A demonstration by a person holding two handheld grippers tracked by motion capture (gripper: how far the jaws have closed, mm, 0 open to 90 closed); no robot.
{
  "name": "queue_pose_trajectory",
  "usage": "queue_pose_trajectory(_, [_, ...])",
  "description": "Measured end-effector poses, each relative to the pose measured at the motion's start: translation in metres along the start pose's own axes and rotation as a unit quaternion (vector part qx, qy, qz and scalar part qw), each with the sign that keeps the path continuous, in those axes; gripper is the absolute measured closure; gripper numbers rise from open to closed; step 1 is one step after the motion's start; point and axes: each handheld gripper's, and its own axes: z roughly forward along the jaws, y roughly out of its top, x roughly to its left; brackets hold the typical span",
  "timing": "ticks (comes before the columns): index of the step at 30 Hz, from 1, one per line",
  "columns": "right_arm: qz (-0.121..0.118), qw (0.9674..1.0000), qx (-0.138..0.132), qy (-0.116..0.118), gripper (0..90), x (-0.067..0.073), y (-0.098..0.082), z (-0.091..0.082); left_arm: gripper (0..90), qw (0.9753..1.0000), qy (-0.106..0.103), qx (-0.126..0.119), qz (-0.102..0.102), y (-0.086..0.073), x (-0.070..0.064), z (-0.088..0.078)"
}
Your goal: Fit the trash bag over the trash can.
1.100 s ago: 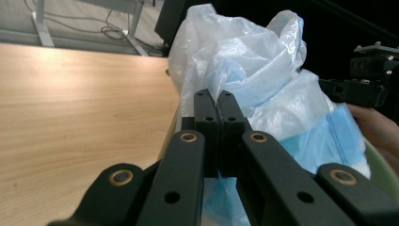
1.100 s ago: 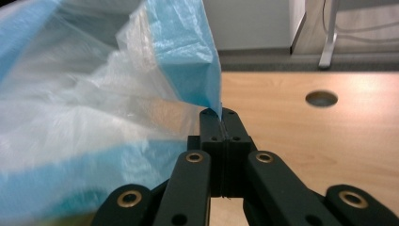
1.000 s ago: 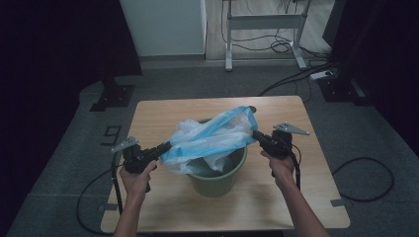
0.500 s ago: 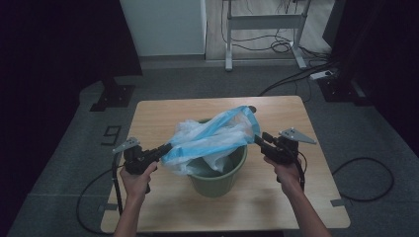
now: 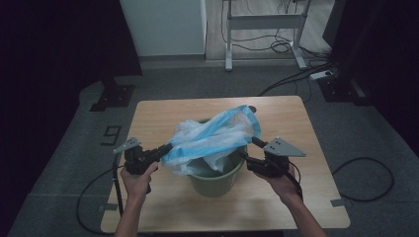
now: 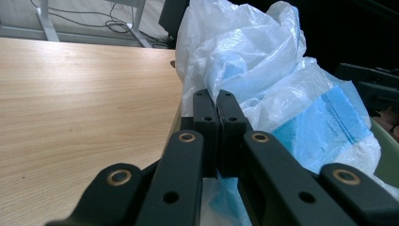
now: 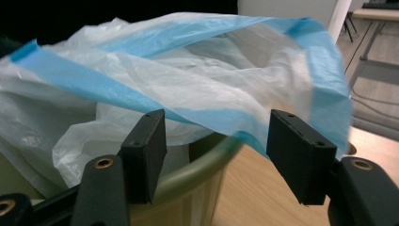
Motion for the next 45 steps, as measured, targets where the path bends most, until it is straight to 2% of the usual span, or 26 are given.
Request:
queue_pose_trajectory(5, [-0.032,0.9994,0.007,-0.01,38.2,0.009,0.0,0.011,88.0,1.0,-0.001,0.001,-0.001,0.0,0.001,0.0])
queue_pose_trajectory(7, [-0.035,0.9993,0.01,-0.012,39.2,0.011,0.0,0.014,87.9,1.0,-0.001,0.001,-0.001,0.0,0.001,0.0])
queue_pose_trajectory(8, [-0.037,0.9989,0.011,-0.026,44.9,0.012,0.0,0.017,88.0,1.0,-0.001,0.001,-0.002,0.0,0.001,0.0])
queue_pose_trajectory(11, [-0.025,0.9988,0.006,-0.042,59.7,0.007,0.002,0.017,87.9,1.0,-0.001,0.001,-0.001,0.001,0.002,-0.001])
queue_pose_trajectory(16, [-0.018,0.9989,-0.001,-0.042,81.3,0.003,0.005,0.014,88.0,1.0,0.0,-0.001,-0.001,0.002,0.001,0.0])
queue_pose_trajectory(19, [-0.014,0.999,0.005,-0.042,86.0,0.001,0.006,0.014,87.9,1.0,-0.001,-0.001,0.001,0.003,-0.001,0.0])
queue_pose_trajectory(21, [-0.016,0.9989,0.002,-0.043,83.8,0.0,0.006,0.013,87.8,1.0,0.0,-0.001,0.002,0.004,-0.002,0.0])
queue_pose_trajectory(22, [-0.02,0.9988,-0.002,-0.044,78.4,0.0,0.006,0.012,87.8,1.0,0.0,-0.001,0.002,0.005,-0.002,0.0])
queue_pose_trajectory(23, [-0.02,0.9988,-0.002,-0.044,78.4,0.0,0.006,0.012,87.8,1.0,0.0,-0.001,0.002,0.005,-0.002,0.0])
queue_pose_trajectory(24, [-0.026,0.9987,-0.011,-0.041,65.8,0.002,0.008,0.01,87.8,1.0,0.0,-0.001,0.003,0.005,-0.002,0.0])
queue_pose_trajectory(27, [-0.032,0.999,-0.015,-0.028,59.1,0.006,0.011,0.008,87.8,1.0,0.0,-0.001,0.003,0.005,-0.002,0.0])
queue_pose_trajectory(35, [-0.041,0.9991,-0.007,0.008,50.4,0.015,0.014,0.011,87.7,1.0,-0.002,-0.001,0.001,0.004,-0.001,-0.001])
queue_pose_trajectory(39, [-0.056,0.9983,-0.002,0.017,47.5,0.019,0.017,0.012,87.7,1.0,-0.003,-0.001,0.0,0.004,-0.001,-0.001])
queue_pose_trajectory(45, [-0.061,0.9978,0.005,0.027,45.2,0.02,0.018,0.013,87.7,1.0,-0.004,-0.001,0.0,0.004,-0.002,0.0])
